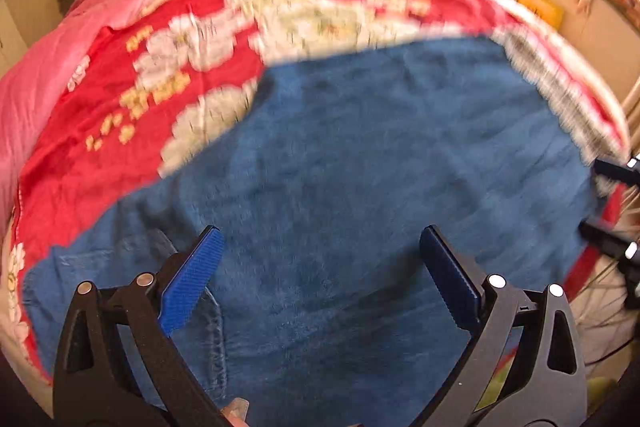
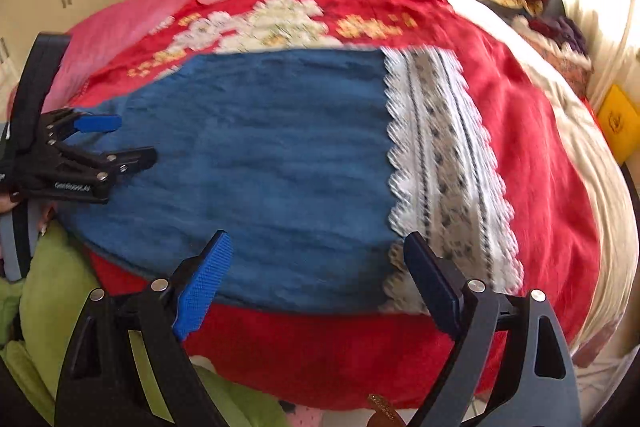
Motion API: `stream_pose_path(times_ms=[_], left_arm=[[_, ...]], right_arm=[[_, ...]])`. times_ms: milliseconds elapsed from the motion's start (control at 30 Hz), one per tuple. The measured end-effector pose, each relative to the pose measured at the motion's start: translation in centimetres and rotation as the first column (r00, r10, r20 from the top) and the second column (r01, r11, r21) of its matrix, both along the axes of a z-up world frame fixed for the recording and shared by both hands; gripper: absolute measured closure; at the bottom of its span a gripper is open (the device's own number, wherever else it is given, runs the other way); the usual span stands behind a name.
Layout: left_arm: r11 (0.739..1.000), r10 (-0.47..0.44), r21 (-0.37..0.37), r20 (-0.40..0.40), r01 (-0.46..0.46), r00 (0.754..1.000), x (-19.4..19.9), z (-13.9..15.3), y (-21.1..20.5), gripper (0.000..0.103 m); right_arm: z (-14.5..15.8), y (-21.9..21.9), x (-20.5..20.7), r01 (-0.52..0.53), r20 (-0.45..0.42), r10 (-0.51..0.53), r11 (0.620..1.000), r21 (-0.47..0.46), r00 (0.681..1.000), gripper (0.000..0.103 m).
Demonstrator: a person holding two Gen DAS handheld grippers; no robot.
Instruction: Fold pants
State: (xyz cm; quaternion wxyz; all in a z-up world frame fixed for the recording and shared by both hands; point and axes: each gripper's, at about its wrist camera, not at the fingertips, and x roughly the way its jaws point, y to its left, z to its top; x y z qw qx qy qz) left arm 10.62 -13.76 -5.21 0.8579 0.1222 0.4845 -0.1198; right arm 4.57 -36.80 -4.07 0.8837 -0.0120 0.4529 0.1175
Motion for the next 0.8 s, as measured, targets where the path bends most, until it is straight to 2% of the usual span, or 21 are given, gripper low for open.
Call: stream_pose_path(times_ms=[67,167,300,633,800], left_arm=[[1.0,-0.005,0.005,0.0,0.005,1.0,-0.1,-0.6,0.0,0.01],[1.0,0.001,-0.005,0.002,-0.001,1.0,-0.3,-0.2,0.2,0.01],[0.999,-0.01,-0.038,0.003,0.01,1.0,-1.0,0.5,-0.1,0.01],[0.995,-0.038,-0.086,0.05,0.042,0.998,-1.2,3.7,-1.3,0.01],[0.994,-0.082,-0.07,0.078,0.088,0.994,-0.5,4.9,-2.9,0.01]], right_arm=[[-0.5,-0.6,0.1,0.005,-0.012,-0.004,0.999,0.035,1.0,0.016],[0.1,-0.3,-0.1,-0.005,-0.001,0.005,0.999,0.039,1.0,0.016],[1.1,-0.9,-0.5,-0.01,0.015,0.008,0.993,0.118,1.0,0.016],[4.1,-2.1,-1.6,-0.006,0.099,-0.006,0.993,0.117,0.995,0.016],[4.9,-4.0,-2.0,0.039,0.125,-0.054,0.992,0.12,0.991,0.016]])
